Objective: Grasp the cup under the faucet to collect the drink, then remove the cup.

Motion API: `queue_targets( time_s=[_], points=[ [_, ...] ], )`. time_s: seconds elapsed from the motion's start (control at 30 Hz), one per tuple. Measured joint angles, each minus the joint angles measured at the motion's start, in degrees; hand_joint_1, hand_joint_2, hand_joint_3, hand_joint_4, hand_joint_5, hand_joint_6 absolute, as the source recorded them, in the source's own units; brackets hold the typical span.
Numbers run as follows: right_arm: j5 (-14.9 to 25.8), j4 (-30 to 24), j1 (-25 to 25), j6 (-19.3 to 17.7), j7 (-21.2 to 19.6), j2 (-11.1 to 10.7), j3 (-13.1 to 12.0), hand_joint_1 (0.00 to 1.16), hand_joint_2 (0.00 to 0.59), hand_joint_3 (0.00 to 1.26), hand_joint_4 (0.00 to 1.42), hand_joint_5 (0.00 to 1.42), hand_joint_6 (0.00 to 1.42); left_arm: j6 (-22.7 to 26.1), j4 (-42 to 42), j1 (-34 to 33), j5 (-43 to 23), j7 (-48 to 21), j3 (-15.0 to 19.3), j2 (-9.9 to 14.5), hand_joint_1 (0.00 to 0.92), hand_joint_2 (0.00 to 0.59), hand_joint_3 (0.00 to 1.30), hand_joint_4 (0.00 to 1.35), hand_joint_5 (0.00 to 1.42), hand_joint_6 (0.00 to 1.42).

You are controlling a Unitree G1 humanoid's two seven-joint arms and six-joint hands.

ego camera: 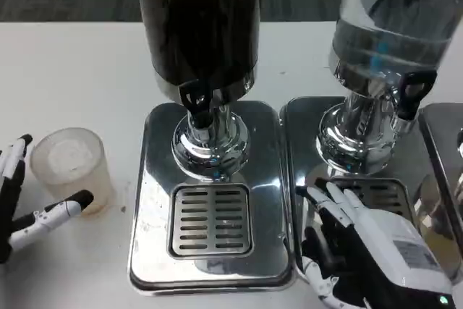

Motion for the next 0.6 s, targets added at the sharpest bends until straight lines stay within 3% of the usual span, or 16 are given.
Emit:
queue_targets(
  time_s=[0.17,0.27,0.6],
  points=[
    [-0.2,0.0,-0.2,0.5,0.1,0.3,0.3,0.51,0.586,0.10,0.00,0.00,0.08,-0.7,1.3,-1.3,-0.4,0.2,-0.3,0.2,0.000,0.032,0.00,0.00,0.00,0.00],
    [-0.9,0.0,-0.2,1.4,0.1,1.6,1.5,0.51,0.586,0.10,0.00,0.00,0.08,-2.0,4.1,-2.2,-1.1,0.4,-1.2,0.8,0.000,0.032,0.00,0.00,0.00,0.00],
    [-1.1,-0.3,-0.1,2.3,0.1,1.7,1.8,0.51,0.586,0.10,0.00,0.00,0.08,-3.7,8.5,-5.1,-1.1,3.1,-3.2,1.1,0.000,0.031,0.00,0.00,0.00,0.00]
  ],
)
